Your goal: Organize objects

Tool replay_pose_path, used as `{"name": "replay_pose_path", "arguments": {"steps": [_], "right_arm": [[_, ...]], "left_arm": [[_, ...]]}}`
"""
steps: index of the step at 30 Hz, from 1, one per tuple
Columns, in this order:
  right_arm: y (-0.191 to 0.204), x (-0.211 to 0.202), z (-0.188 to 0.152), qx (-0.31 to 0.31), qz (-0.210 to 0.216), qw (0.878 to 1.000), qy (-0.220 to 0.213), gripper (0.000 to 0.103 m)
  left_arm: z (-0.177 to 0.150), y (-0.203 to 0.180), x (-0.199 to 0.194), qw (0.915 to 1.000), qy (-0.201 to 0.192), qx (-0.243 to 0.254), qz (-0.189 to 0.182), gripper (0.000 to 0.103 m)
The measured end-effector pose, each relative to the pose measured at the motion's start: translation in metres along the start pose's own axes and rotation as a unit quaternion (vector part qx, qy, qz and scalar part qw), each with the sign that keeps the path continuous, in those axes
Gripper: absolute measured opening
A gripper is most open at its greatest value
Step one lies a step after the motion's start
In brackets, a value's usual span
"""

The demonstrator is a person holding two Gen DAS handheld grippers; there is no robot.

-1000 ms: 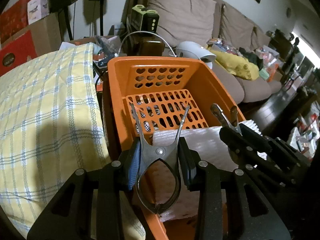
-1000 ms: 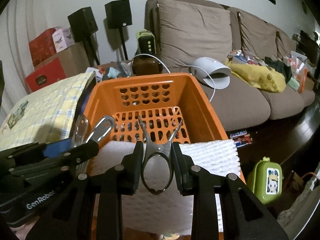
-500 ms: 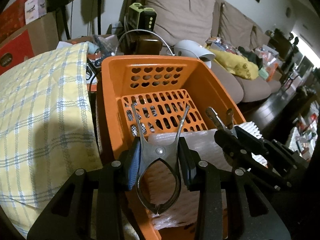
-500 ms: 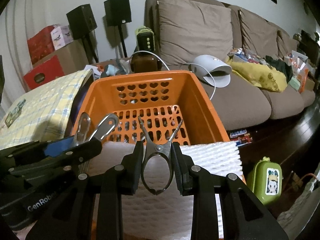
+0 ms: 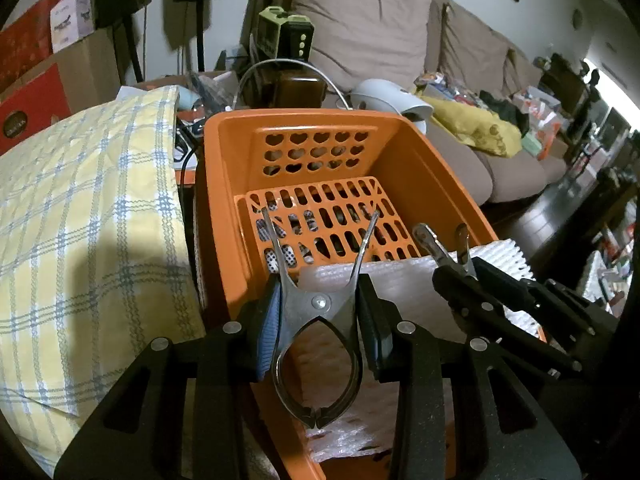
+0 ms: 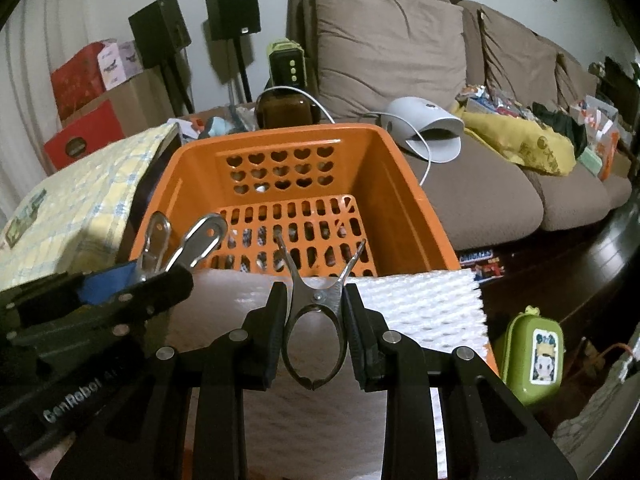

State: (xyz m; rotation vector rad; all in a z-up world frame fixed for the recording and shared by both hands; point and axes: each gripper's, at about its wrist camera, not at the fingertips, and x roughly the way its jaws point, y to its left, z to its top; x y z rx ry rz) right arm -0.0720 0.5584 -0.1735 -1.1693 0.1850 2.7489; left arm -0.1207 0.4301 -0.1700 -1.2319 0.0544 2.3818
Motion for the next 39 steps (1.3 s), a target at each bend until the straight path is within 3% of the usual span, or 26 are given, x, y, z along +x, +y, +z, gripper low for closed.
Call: {"name": "replay_pose_path", "arguments": {"steps": [39], "right_arm": [[-0.004,-0.006,-0.003,-0.007,0.005,1.0,0.012,0.029]], "left_arm": [[-0.002,0.003,0.003,0.9999,0.011,-0.002,-0.002,0.034]]}}
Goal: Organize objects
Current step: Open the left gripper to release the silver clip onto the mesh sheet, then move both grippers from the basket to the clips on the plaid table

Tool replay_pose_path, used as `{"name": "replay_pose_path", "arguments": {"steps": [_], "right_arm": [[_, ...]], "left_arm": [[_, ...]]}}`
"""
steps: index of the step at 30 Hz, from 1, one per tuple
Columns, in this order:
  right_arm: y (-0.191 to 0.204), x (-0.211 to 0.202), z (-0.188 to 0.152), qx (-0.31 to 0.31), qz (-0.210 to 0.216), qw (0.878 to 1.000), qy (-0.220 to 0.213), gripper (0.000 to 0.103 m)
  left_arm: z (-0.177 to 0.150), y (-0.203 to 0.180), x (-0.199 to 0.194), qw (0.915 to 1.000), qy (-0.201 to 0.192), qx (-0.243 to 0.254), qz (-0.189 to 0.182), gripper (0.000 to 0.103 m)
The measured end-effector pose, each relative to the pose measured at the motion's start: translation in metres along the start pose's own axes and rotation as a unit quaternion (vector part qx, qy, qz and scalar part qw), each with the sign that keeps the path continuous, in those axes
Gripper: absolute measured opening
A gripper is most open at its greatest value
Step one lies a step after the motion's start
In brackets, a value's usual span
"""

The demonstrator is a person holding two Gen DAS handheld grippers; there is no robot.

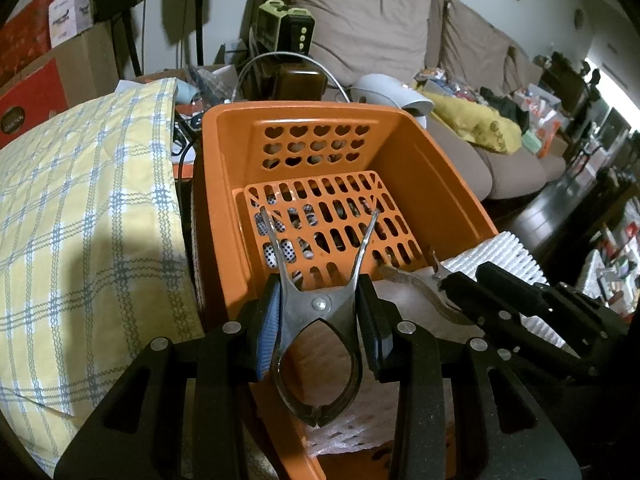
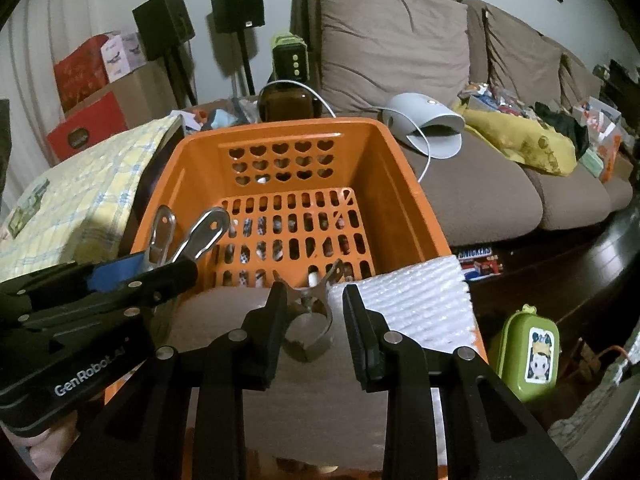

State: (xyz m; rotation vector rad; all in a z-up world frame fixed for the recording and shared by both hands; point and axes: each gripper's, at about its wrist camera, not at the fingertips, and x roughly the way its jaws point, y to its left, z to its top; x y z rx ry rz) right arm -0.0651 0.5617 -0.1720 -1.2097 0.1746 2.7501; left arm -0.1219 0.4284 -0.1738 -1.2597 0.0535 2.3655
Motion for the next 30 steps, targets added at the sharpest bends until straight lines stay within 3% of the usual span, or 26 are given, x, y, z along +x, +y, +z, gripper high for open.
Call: {"name": "replay_pose_path", "arguments": {"steps": [9,14,19,30], "right_arm": [[-0.006,-0.005,0.002,0.015,-0.006,1.0,-0.007,0.029],[-0.011,-0.007,0.003,0.022,-0.009,1.0,-0.011,0.029],[-0.016,-0.012,0.002,0.032,-0.014,0.999,-0.017,0.029],[-0.014,-0.011,-0.003,0.047,0.007,0.999,-0.023,0.03]], "left_arm": [[0.001,-0.005,0.0,0.9999,0.009,0.009,-0.005,0.035],[0.002,-0.014,-0.01,0.9997,0.002,0.022,-0.014,0.05],[0.006,-0.015,-0.03,0.9992,-0.012,0.032,-0.02,0.053],[0.019,0.027,-0.09,0.9983,-0.054,0.014,-0.017,0.055]]}}
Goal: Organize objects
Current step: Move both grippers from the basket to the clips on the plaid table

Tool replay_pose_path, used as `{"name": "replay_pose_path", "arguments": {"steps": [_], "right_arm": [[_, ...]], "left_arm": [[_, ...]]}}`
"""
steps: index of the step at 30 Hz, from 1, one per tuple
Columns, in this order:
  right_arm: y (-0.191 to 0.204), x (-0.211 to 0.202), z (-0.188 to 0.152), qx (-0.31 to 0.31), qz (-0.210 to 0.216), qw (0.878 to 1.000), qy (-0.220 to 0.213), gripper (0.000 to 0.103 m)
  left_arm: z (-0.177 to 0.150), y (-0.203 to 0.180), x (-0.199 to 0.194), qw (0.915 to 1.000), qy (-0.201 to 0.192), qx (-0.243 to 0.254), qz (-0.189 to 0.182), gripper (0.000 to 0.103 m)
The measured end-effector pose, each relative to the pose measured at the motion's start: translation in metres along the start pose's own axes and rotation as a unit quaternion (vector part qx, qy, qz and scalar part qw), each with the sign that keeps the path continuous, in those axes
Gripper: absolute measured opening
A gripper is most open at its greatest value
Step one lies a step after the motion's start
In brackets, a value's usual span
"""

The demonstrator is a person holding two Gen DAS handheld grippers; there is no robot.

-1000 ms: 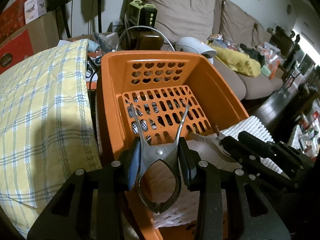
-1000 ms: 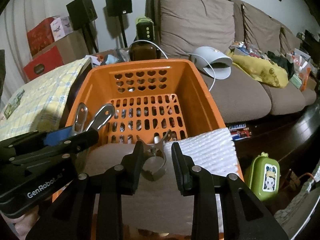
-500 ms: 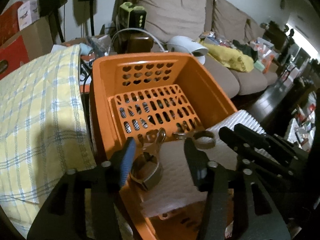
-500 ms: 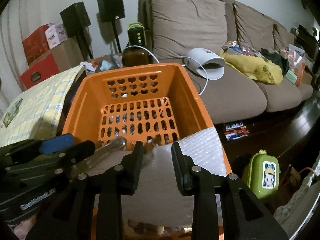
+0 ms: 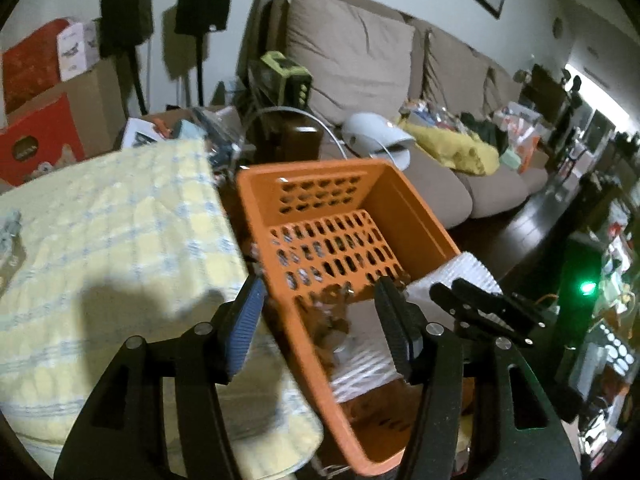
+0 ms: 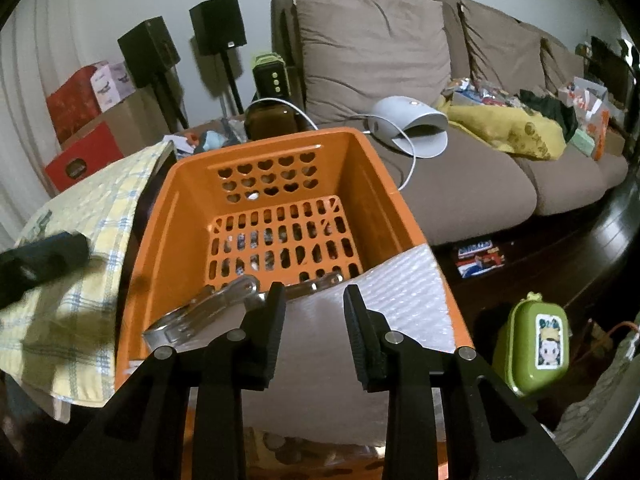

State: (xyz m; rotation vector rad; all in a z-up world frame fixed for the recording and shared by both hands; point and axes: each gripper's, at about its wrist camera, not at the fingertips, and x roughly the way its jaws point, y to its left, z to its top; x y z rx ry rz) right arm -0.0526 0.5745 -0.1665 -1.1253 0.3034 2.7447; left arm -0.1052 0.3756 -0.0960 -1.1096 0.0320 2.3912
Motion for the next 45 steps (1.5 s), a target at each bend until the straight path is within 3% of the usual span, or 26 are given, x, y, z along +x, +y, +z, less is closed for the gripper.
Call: {"name": "replay_pose_path", "arguments": {"steps": [4,6,10,14,17,18,22,24,28,31,36,42,45], "right_arm": [[0.003,0.0,-0.004,0.006,-0.009,1.0,0.008,0.029],[0.017,-0.007,-0.011,-0.006,-0.034,0.999,0.008,0.023],[0.051,-0.024,-0.02,-0.042,-0.034,0.998,0.01,0.019],[0.092,-0.052,-0.006,-0.094,-0.073,0.992,-0.043,0.019],[0.104,-0.063,0.009,-0.084,-0.119,0.987,-0.061,0.04],[0.105,-0.065,0.015,-0.067,-0.125,0.988,-0.064,0.04],[0.128,-0.072,0.041,-0.018,-0.084,0.994,-0.066,0.04],[0.162,-0.072,0.054,-0.036,-0.046,0.996,-0.066,0.043],[0.235,-0.065,0.075,-0.079,0.022,0.994,-0.065,0.051],[0.296,-0.049,0.085,-0.113,0.078,0.989,-0.057,0.053],[0.386,-0.003,0.088,-0.174,0.109,0.978,-0.03,0.054],[0.439,0.046,0.072,-0.178,0.139,0.974,0.029,0.057],[0.449,0.056,0.062,-0.17,0.156,0.972,0.041,0.058]], "left_arm": [[0.007,0.042,-0.038,0.9983,-0.046,-0.029,0.02,0.054],[0.012,0.069,-0.058,0.9963,-0.066,-0.044,0.033,0.054],[0.02,0.135,-0.092,0.9915,-0.086,-0.07,0.069,0.054],[0.018,0.219,-0.12,0.9825,-0.088,-0.113,0.119,0.055],[0.01,0.275,-0.13,0.9739,-0.077,-0.141,0.16,0.055],[0.005,0.295,-0.134,0.9693,-0.076,-0.153,0.177,0.055],[-0.015,0.353,-0.135,0.9534,-0.071,-0.205,0.21,0.055],[-0.028,0.377,-0.129,0.946,-0.057,-0.228,0.223,0.055],[-0.048,0.407,-0.108,0.9394,-0.03,-0.263,0.219,0.055],[-0.057,0.418,-0.094,0.9383,-0.017,-0.273,0.211,0.055],[-0.062,0.419,-0.073,0.936,-0.006,-0.268,0.229,0.055],[-0.067,0.43,-0.076,0.9397,-0.019,-0.267,0.212,0.051],[-0.066,0.43,-0.08,0.9429,-0.009,-0.251,0.219,0.042]]}}
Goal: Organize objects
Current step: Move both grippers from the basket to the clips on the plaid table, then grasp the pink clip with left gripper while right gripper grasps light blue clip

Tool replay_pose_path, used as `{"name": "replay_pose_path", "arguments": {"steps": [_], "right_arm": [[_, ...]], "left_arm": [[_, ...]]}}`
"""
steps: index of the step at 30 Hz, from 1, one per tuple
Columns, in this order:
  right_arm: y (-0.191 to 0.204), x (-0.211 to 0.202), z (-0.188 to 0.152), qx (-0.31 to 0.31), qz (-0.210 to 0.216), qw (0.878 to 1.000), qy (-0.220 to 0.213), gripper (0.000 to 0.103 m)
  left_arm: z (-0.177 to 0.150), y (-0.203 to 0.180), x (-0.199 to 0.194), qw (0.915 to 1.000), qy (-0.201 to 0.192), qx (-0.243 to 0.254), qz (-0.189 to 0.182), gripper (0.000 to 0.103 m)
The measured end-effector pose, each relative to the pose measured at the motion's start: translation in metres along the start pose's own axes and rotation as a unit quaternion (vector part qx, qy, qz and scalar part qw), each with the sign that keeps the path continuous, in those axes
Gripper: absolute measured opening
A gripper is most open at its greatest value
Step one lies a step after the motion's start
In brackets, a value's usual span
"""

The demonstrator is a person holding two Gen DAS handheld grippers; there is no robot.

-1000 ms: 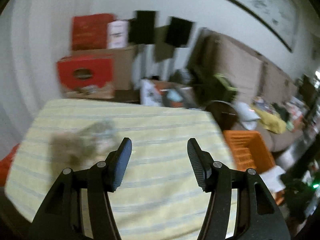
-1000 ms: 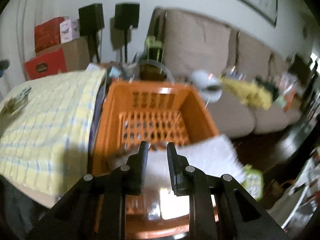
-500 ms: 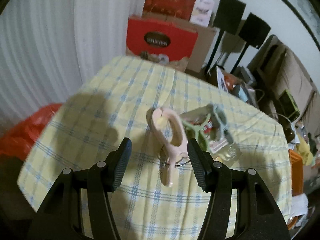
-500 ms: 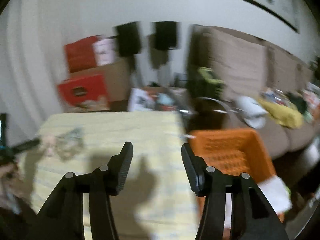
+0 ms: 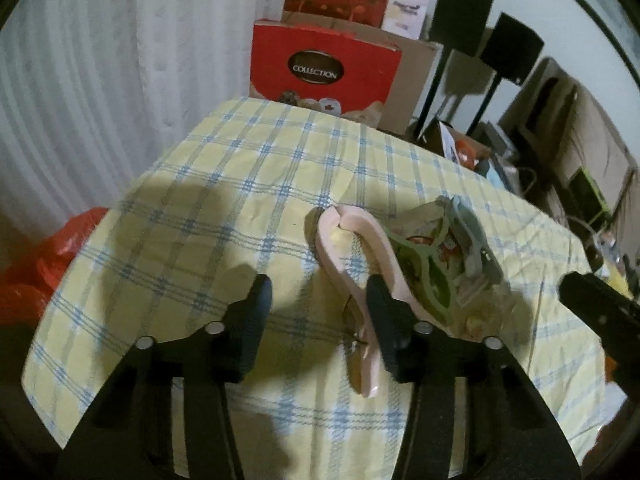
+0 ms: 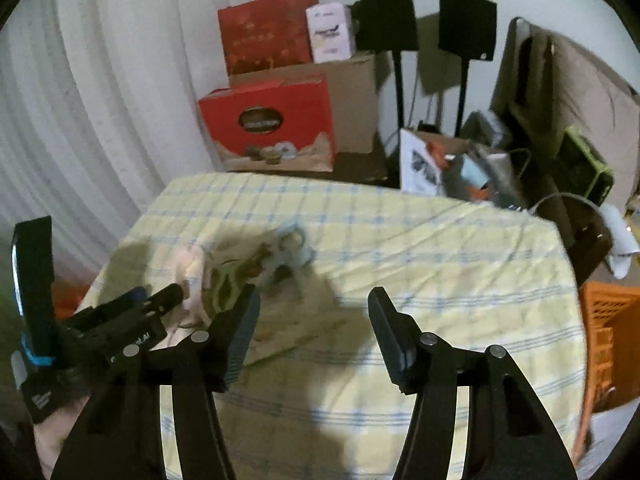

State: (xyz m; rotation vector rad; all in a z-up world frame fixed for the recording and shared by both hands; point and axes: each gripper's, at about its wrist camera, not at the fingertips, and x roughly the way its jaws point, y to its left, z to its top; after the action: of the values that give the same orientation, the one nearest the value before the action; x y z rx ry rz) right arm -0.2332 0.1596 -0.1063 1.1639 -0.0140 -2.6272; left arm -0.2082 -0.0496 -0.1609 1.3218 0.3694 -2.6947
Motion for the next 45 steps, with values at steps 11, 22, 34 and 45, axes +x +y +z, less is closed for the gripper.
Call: {"name": "replay_pose_path", "arguments": {"steps": [11,22,34,45], "right_arm": [[0.01,0.041,0.005,-0.02,0.001,0.999,0.039,0.058],[0.028,0.078,-0.001,-0.057,0.0,0.997,0.056,0.039],[0.033,0.063,-0.014,-0.081,-0.013,0.995,0.052,0.039],[0.014,0.045,-0.014,-0.074,-0.028,0.996,0.046,0.039]], "left_arm": [[0.002,0.038,0.0,0.9947,0.044,-0.077,-0.052,0.028],[0.004,0.0,0.004,0.9955,0.039,-0.046,-0.073,0.055],[0.0,0.0,0.004,0.9965,0.034,-0.027,-0.072,0.055],[0.003,0.017,0.003,0.9914,0.06,-0.042,-0.108,0.048]]}}
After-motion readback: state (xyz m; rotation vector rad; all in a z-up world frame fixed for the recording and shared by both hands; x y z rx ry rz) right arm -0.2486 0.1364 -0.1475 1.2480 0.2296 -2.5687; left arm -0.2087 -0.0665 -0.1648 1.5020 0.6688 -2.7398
